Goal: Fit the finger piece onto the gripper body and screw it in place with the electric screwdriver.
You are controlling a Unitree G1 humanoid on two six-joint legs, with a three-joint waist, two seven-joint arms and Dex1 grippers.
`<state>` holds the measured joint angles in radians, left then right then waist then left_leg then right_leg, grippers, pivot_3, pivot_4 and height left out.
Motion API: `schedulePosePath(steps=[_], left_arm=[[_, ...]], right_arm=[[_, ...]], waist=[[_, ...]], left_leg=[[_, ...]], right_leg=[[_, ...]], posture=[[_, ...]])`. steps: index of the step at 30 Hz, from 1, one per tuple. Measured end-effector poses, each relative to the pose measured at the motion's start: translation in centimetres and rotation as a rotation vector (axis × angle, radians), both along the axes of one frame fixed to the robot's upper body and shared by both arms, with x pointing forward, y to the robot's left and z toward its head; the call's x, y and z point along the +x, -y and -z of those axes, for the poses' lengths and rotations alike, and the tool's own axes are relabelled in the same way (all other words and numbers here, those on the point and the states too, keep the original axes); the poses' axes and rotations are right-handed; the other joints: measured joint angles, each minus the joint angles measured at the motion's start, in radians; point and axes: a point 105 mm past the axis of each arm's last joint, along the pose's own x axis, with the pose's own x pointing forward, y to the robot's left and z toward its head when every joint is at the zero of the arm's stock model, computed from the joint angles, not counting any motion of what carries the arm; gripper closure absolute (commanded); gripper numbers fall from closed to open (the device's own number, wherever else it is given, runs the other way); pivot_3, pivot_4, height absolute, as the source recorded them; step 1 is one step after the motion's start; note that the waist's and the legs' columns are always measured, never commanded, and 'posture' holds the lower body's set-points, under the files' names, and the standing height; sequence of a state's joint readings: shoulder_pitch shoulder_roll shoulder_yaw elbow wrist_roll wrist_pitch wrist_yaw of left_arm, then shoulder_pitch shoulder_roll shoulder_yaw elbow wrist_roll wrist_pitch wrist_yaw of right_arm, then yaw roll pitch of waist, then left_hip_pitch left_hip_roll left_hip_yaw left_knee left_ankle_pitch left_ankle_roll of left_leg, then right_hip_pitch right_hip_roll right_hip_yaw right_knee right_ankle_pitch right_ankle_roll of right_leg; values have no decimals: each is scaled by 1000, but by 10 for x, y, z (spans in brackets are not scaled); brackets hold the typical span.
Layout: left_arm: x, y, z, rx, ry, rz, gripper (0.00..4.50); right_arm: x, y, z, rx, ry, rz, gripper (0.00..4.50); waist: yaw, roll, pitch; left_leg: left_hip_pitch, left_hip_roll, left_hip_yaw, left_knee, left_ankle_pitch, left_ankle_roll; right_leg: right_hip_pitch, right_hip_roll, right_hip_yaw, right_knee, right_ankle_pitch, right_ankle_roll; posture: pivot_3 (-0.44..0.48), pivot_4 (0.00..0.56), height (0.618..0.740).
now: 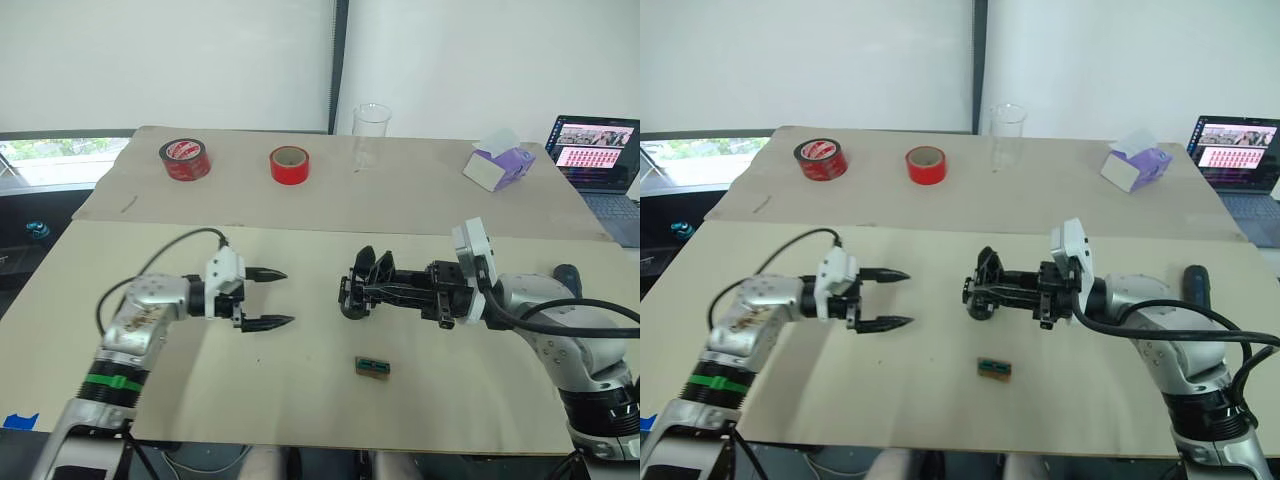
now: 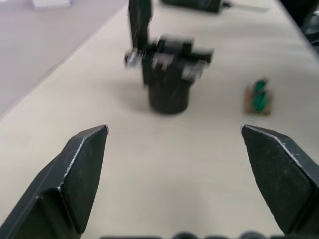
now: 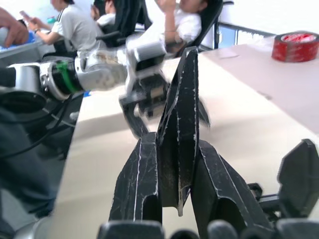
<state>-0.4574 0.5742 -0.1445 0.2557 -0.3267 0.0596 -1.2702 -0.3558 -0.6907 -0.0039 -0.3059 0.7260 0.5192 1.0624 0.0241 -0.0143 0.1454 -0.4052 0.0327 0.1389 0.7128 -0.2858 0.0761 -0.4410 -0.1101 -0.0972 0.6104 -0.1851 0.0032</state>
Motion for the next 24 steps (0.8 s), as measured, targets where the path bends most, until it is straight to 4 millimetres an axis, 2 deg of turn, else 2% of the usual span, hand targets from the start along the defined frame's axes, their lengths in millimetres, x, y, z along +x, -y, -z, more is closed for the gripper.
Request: schedulePosePath(steps=[3,5,8,14,18,24], left_arm=[[7,15,13,16,-12,26,0],[12,24,13,21,10,41,0],[22,48,13,9,34,66,0],[22,85,30,5,-8,119,0],[27,97,36,21,-9,105,0],[29,102,37,26,10,112,0]], right_arm=[[6,4,2,2,16,15,4087],[8,5,4,1,21,17,4088],[8,5,7,-25,41,7,4089],[6,3,18,-27,14,13,4090],[1,3,22,-30,8,16,4090],[-3,3,22,-29,16,24,4090]], waist=[[-3,0,0],[-5,0,0],[-3,0,0],[-11,0,0],[-12,0,0],[-10,0,0]], left_leg=[[0,0,1,0,0,0],[0,0,1,0,0,0],[0,0,0,0,-1,2],[0,0,0,0,-1,3],[0,0,-1,0,-1,3],[1,0,-1,0,-2,4]], right_leg=[[0,0,0,0,0,0],[0,0,0,0,0,0],[0,0,-1,1,0,0],[0,0,-1,1,1,0],[0,0,-1,1,1,0],[1,-1,-2,1,1,0]], posture=[[0,150,740],[0,150,740],[0,150,740],[0,150,740],[0,150,740],[0,150,740]])
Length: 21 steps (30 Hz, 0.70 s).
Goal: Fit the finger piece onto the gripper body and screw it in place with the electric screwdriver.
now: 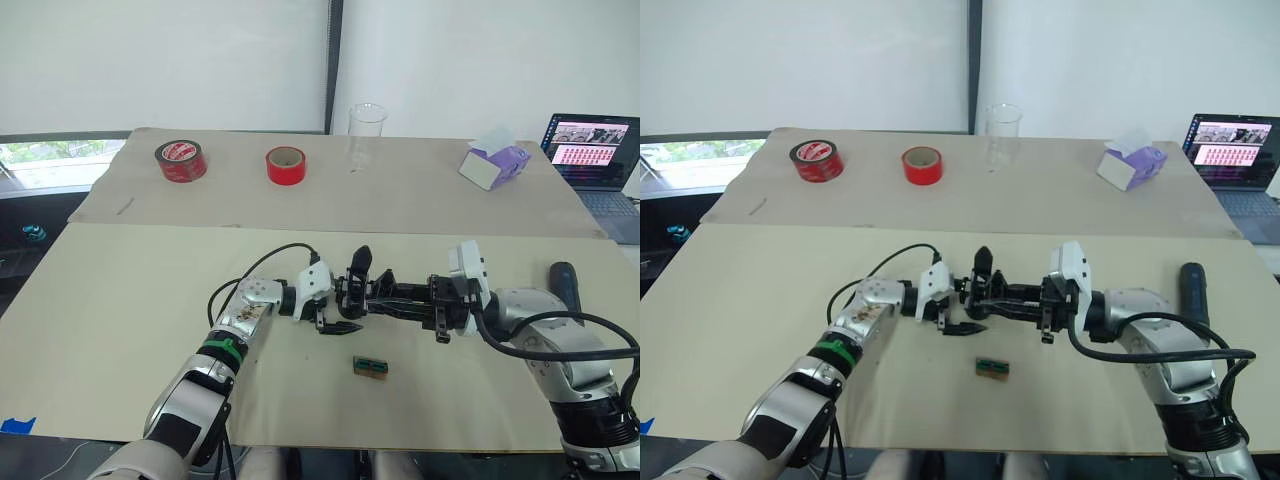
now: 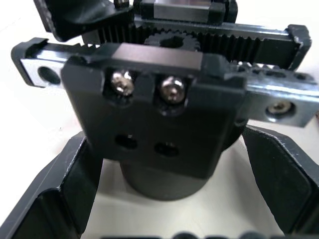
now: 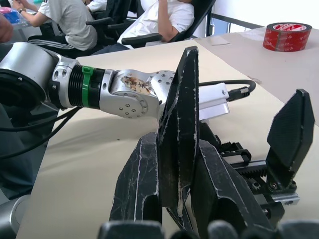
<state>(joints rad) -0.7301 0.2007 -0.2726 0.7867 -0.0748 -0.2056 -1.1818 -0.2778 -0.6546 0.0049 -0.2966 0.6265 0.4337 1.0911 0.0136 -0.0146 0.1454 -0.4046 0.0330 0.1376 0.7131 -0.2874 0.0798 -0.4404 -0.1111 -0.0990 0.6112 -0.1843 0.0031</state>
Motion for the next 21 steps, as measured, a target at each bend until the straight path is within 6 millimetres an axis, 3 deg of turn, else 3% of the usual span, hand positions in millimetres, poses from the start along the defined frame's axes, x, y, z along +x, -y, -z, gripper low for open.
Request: schedulePosePath(steps=[2,4,8,14,21], left_arm=[[0,-1,1,3,1,3,0],[1,-1,1,4,1,4,524],[3,-4,0,-11,-2,-9,2217],[2,-4,0,-14,-3,-2,2202],[2,-3,1,-5,-1,0,2202]], right_arm=[[0,1,1,1,-5,6,4090],[0,2,2,1,-6,10,4090],[2,3,1,0,4,12,4090],[17,-3,-5,46,51,-1,4090],[31,-18,12,48,31,-46,4091]], waist=[[0,0,0],[-1,0,0],[-2,0,0],[-3,0,0],[-3,0,0]], left_leg=[[0,0,0,0,0,0],[0,0,0,0,0,0],[1,0,0,0,0,0],[1,0,0,0,0,0],[1,0,1,0,0,0]], right_leg=[[0,-1,0,0,0,0],[0,-1,0,0,0,0],[0,-1,0,0,0,0],[1,0,-1,1,0,0],[1,0,-1,1,0,0]], posture=[[0,150,740],[0,150,740],[0,150,740],[0,150,740],[0,150,740]])
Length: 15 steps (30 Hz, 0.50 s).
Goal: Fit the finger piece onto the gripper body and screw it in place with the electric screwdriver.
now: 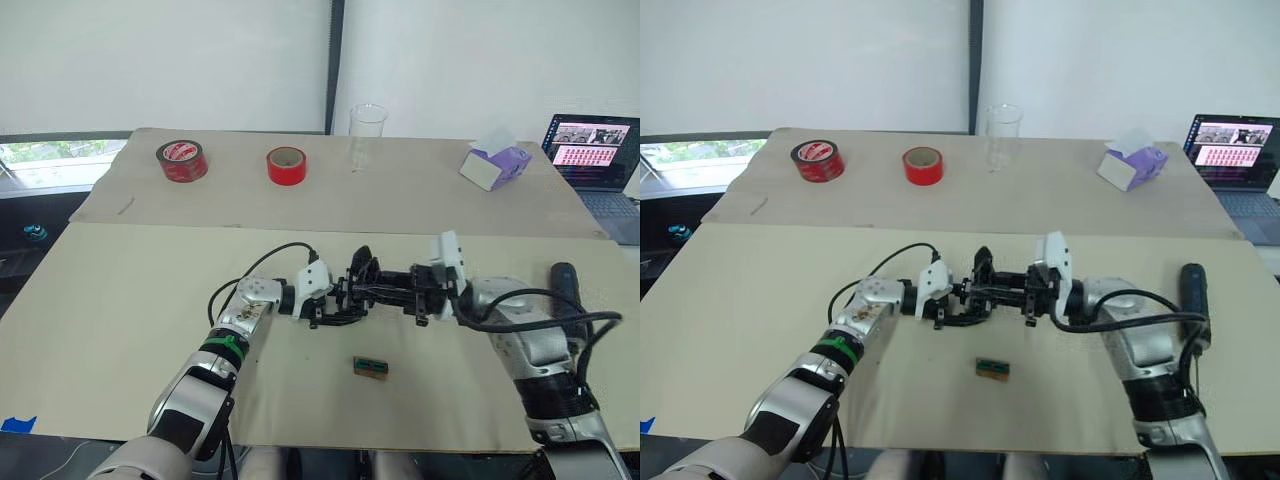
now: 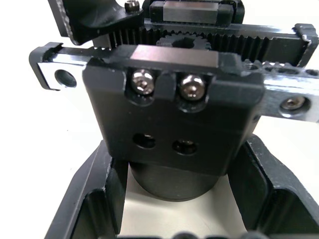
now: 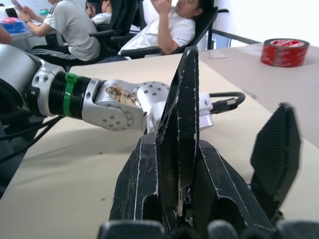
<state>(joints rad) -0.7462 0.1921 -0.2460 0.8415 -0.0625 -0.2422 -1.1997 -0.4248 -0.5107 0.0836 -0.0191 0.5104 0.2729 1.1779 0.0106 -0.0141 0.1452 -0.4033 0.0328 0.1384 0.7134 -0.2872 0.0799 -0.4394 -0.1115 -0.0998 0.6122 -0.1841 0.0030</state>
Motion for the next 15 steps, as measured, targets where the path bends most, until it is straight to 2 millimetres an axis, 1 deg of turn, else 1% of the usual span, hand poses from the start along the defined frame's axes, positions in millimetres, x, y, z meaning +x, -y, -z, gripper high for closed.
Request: schedulePosePath(steps=[5,15], left_arm=[[0,-1,0,4,2,-2,2202],[0,-4,2,9,2,-7,2202]], right_arm=[[3,-5,13,-31,-14,-16,4091],[4,-9,20,-78,13,-44,4091]], waist=[[-1,0,0],[-4,0,0]], left_leg=[[0,0,0,0,0,-1],[2,0,0,0,1,-2]], right_leg=[[0,0,0,1,0,0],[1,0,0,1,0,0]], posture=[[0,150,740],[0,150,740]])
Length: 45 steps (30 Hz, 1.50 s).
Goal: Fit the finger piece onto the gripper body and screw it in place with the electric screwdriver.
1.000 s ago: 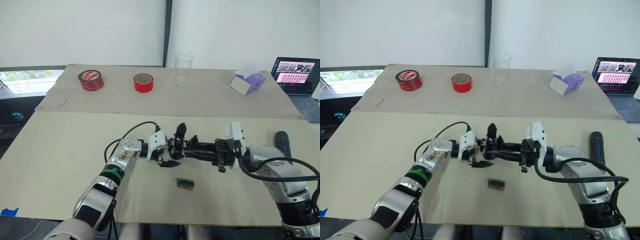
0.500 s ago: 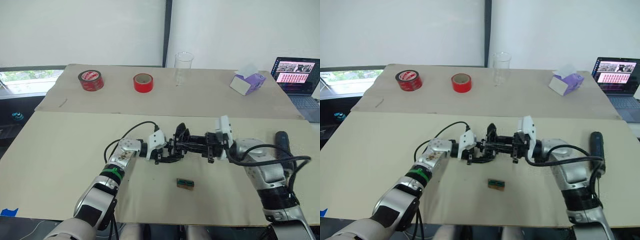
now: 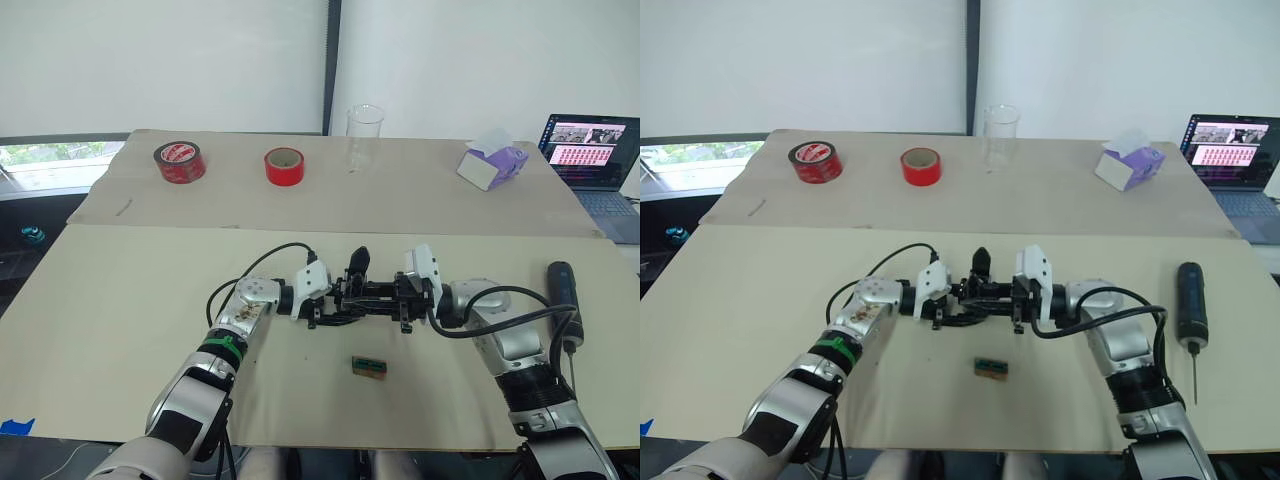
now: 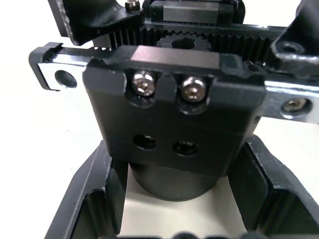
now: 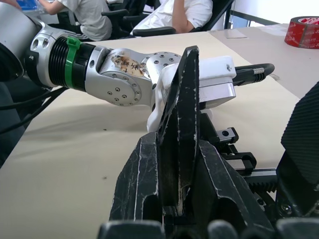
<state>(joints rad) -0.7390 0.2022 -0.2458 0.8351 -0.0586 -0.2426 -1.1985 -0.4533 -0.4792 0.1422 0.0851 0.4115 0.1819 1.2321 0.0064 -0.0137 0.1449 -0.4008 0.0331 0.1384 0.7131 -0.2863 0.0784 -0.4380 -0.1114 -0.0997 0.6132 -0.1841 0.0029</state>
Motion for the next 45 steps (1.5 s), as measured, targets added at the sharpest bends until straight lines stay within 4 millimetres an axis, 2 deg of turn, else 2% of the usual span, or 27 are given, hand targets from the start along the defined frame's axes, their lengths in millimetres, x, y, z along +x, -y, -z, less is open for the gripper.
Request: schedulePosePath(steps=[28,44,45], left_arm=[[0,-4,5,13,-9,-20,2202],[0,-6,7,12,-17,-26,2202],[0,-5,7,12,-17,-26,2202]], right_arm=[[9,-2,9,-82,-27,9,4094],[11,-6,2,-102,-15,-3,4094],[11,-6,2,-98,-23,-2,3595]], waist=[[-12,0,-11],[-17,0,-11],[-17,0,-11]], left_leg=[[5,1,0,-1,0,0],[6,1,-1,-1,0,0],[6,1,-1,-1,-1,0]], right_leg=[[4,-1,0,0,0,-1],[4,-2,1,1,0,-1],[4,-2,1,0,0,-1]], posture=[[0,150,740],[0,150,740],[0,150,740]])
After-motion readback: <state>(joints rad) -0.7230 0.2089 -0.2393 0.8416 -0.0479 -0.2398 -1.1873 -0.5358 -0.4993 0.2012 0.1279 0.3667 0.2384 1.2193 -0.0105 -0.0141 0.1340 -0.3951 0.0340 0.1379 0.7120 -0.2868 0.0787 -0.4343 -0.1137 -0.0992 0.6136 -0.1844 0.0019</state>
